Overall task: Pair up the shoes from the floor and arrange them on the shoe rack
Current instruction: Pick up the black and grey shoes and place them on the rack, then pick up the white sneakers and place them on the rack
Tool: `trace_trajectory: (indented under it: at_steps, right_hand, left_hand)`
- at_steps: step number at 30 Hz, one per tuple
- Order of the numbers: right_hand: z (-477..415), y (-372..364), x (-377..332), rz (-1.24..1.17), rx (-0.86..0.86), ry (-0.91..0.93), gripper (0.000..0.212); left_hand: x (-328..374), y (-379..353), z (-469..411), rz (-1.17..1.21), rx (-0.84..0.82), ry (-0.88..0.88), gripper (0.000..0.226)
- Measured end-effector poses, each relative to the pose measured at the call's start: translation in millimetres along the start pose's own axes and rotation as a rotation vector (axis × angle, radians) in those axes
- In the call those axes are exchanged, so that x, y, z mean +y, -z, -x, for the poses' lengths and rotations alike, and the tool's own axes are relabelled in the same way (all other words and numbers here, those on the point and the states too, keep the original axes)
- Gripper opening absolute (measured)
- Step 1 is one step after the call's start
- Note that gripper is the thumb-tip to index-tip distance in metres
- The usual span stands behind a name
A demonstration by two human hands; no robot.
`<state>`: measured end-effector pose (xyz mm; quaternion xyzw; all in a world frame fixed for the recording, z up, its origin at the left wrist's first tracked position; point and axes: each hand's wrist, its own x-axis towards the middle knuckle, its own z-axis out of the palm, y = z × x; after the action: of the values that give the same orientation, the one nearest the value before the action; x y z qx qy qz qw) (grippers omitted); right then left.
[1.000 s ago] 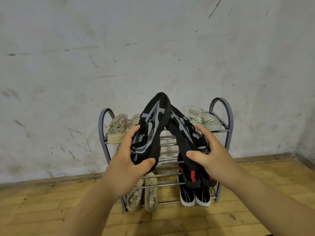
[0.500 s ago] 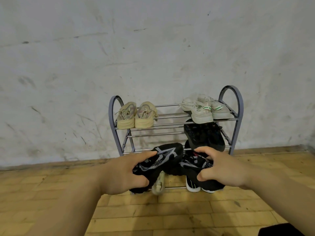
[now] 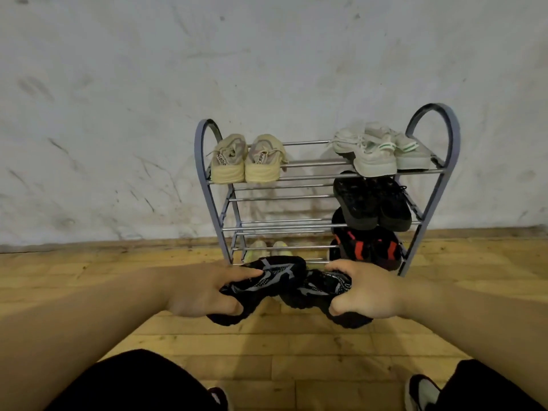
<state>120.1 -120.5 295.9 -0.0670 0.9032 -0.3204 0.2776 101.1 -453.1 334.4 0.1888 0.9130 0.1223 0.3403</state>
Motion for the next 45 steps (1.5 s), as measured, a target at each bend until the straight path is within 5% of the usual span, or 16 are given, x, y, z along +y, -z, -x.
trace_trajectory:
  at_steps: [4, 14, 25, 30, 37, 41, 45]
  right_hand:
    - [-37, -28, 11, -0.024, 0.113, 0.006, 0.088]
    - [-176, -91, 15, -0.380, 0.488, -0.077, 0.078]
    - [-318, -92, 7, -0.346, 0.721, -0.132, 0.048]
    - [-342, -95, 12, -0.137, 0.598, -0.078, 0.055]
    - [-284, -101, 5, 0.048, 0.366, -0.094, 0.091]
    - [-236, -117, -30, 0.445, 0.263, 0.016, 0.072]
    - [-213, -122, -112, 0.453, 0.021, 0.210, 0.053]
  left_hand:
    - [-41, -15, -19, 0.052, 0.059, 0.039, 0.078]
    - [-100, -88, -137, 0.312, 0.518, 0.167, 0.086]
    - [-112, -76, -278, 0.533, 0.806, 0.242, 0.089]
    - [-107, -87, -285, 0.445, 0.773, 0.284, 0.091]
    - [-133, -140, -196, 0.534, 0.764, 0.273, 0.084]
    - [-165, -195, -108, 0.604, 0.730, 0.483, 0.074]
    - [-200, -249, -12, 0.698, 0.738, 0.758, 0.068]
